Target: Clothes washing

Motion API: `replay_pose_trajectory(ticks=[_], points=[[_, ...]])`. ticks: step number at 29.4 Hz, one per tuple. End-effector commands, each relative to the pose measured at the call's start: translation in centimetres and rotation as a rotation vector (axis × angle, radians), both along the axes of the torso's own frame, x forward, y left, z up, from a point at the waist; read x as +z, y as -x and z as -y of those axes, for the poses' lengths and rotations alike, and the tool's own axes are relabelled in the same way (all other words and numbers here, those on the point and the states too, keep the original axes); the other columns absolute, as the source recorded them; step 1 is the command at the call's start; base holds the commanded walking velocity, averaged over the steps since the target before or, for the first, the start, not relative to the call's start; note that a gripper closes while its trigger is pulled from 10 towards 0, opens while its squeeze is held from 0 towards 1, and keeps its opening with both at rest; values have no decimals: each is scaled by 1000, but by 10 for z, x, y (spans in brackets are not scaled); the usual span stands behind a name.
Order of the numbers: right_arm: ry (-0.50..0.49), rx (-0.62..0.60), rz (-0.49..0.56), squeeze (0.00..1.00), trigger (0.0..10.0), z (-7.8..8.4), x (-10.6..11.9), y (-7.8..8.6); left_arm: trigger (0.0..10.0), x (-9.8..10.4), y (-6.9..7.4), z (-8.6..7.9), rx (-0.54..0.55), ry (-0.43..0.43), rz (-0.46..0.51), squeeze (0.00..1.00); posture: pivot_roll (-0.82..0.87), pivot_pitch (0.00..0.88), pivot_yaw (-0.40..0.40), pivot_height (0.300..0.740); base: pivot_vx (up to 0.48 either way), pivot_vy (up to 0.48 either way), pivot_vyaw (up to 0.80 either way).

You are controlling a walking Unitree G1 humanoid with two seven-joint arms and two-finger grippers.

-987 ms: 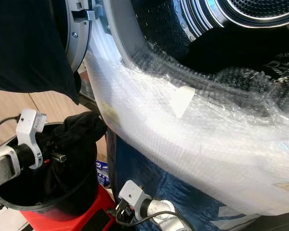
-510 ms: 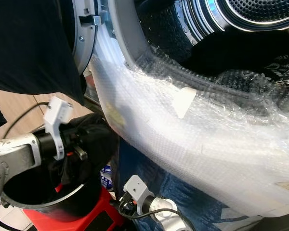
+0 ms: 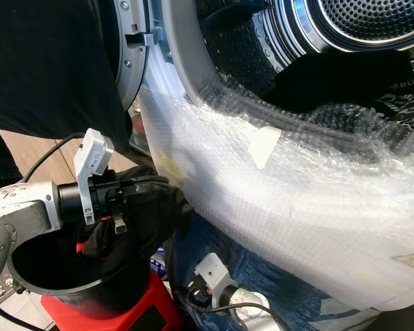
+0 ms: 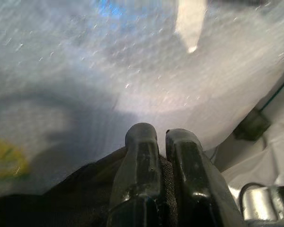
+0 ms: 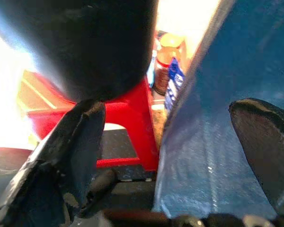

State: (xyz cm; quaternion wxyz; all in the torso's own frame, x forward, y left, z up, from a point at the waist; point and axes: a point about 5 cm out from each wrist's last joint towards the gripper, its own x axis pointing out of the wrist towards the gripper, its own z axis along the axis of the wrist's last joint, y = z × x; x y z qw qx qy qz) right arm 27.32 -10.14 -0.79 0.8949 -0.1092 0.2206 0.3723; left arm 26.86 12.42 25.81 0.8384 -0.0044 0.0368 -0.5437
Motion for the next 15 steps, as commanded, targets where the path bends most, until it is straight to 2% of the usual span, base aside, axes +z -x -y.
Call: replay_pose_trajectory(ticks=[1,2,4,6,7,10,15], points=[[10,-4,-12,0,10000,0,-1,-1,0,13,-2,9,-52,37,54,0,172,26,-5,740,0,0,0],[6,-4,-8,0,10000,0,1,-2,0,18,-6,19,-82,78,61,0,174,38,-5,740,0,0,0],[11,-5,-6,0,10000,0,1,-3,0,20,-7,25,-104,102,61,0,173,40,-4,740,0,0,0],[23,-2,-3,0,10000,0,0,-2,0,22,-3,42,-171,157,45,0,170,44,1,740,0,0,0],[23,-2,-3,0,10000,0,0,-2,0,22,-3,42,-171,157,45,0,170,44,1,740,0,0,0],[12,-14,-9,0,10000,-2,-2,0,0,20,6,61,-255,208,18,0,167,62,14,740,0,0,0],[11,-21,-14,0,10000,-3,-3,2,0,14,10,68,-271,226,-7,0,163,78,21,740,0,0,0]])
